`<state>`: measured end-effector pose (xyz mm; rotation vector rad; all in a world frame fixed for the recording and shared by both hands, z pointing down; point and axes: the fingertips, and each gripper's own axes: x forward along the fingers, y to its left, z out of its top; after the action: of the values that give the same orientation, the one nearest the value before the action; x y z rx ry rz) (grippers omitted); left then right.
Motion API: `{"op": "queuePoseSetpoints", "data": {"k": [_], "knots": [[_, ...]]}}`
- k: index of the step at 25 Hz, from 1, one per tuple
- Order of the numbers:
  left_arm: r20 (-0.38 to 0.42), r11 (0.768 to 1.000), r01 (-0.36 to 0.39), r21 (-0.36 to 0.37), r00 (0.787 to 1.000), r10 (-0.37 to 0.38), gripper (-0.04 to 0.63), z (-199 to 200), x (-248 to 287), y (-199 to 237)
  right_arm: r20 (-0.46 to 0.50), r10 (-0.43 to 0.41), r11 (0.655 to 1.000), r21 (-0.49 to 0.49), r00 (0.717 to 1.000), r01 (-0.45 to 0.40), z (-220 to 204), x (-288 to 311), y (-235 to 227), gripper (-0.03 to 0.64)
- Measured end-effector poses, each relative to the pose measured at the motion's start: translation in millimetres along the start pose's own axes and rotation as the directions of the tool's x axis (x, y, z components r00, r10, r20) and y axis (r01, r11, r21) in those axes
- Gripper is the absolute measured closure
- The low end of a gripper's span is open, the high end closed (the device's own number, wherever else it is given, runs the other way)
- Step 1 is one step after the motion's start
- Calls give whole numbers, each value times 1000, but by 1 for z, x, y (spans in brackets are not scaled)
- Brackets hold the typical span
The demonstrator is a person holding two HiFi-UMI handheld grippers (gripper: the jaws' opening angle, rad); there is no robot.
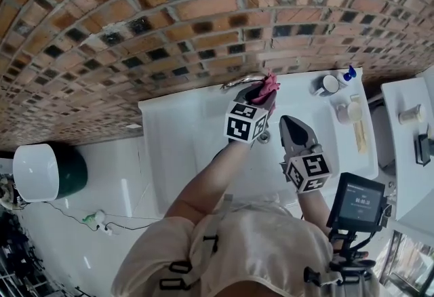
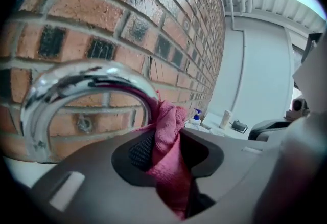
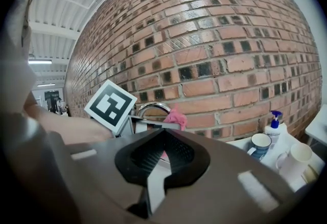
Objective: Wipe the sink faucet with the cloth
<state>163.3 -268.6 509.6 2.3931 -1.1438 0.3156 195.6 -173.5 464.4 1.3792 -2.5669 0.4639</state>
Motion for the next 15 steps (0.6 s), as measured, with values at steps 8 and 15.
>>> {"op": "queuePoseSetpoints", "data": {"k": [8,15], "knots": [[-120,998,-54,-13,991,52,472,-46,17,27,0,-13,1000,14,1000,13,-3,0,-11,626],[-123,999,-43,17,991,45,472,-49,14,26,1,-7,1000,5,1000,7,-1,1,-5,626]]}}
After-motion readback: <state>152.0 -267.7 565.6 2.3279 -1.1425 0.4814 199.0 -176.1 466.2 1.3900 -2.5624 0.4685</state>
